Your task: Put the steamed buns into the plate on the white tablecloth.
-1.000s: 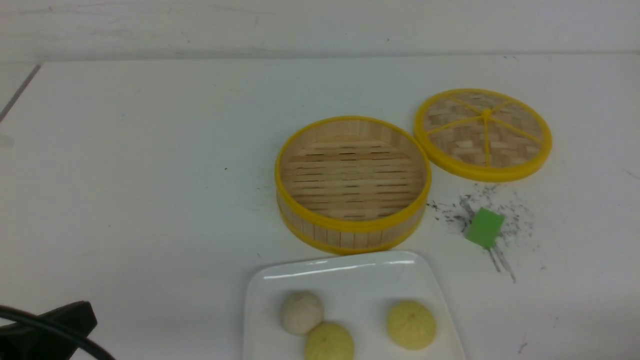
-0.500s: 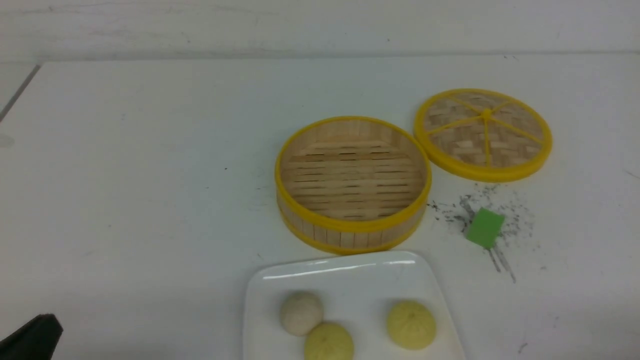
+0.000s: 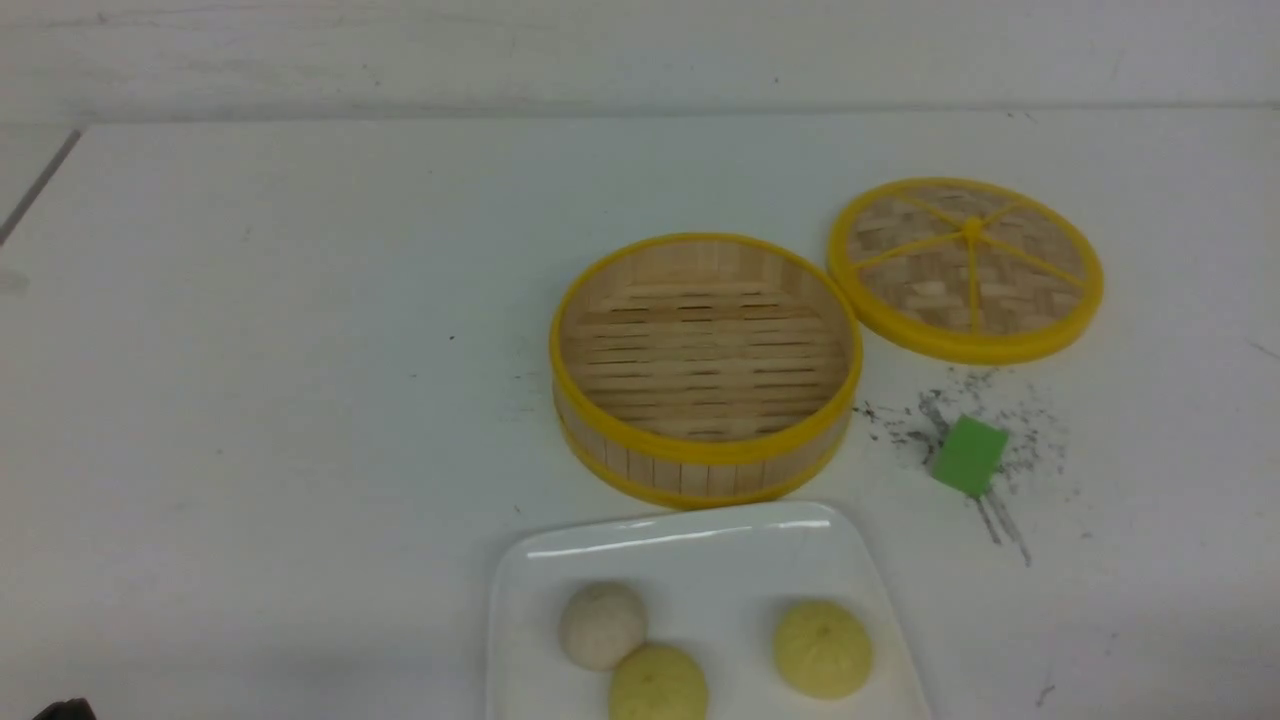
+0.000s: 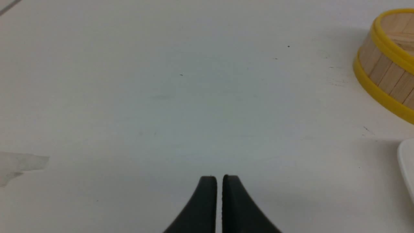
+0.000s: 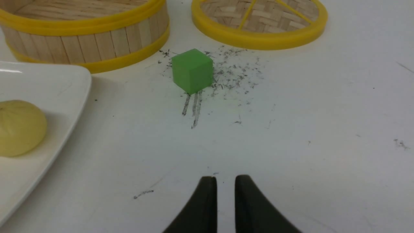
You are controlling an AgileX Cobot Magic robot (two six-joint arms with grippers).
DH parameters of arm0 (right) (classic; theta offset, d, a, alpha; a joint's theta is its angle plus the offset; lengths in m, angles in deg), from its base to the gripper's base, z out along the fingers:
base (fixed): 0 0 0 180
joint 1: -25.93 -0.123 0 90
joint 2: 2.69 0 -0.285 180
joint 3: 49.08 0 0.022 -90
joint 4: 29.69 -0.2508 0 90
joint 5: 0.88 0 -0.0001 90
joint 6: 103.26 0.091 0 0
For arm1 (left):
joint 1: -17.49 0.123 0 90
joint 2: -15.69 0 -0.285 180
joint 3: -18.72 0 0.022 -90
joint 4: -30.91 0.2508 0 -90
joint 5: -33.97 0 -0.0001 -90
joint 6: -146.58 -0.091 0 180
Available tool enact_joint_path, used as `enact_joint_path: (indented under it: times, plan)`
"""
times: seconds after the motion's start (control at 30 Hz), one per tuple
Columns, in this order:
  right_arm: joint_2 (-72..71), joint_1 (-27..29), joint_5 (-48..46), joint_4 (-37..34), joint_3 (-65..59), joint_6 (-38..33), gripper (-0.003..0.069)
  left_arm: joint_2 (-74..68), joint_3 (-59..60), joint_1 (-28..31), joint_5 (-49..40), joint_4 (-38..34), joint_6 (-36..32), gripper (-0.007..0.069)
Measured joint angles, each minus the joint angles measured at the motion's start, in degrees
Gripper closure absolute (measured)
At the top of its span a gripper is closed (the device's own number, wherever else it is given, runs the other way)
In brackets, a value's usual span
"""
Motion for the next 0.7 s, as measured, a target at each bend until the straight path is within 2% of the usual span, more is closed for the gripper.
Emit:
enact_joint_path:
  times: [0.7]
  plan:
    - [0.0,0.0,0.0,0.0,0.0,0.0,0.0528,0.0,0.0,0.0,-0.12,0.46,0.13,0.0549]
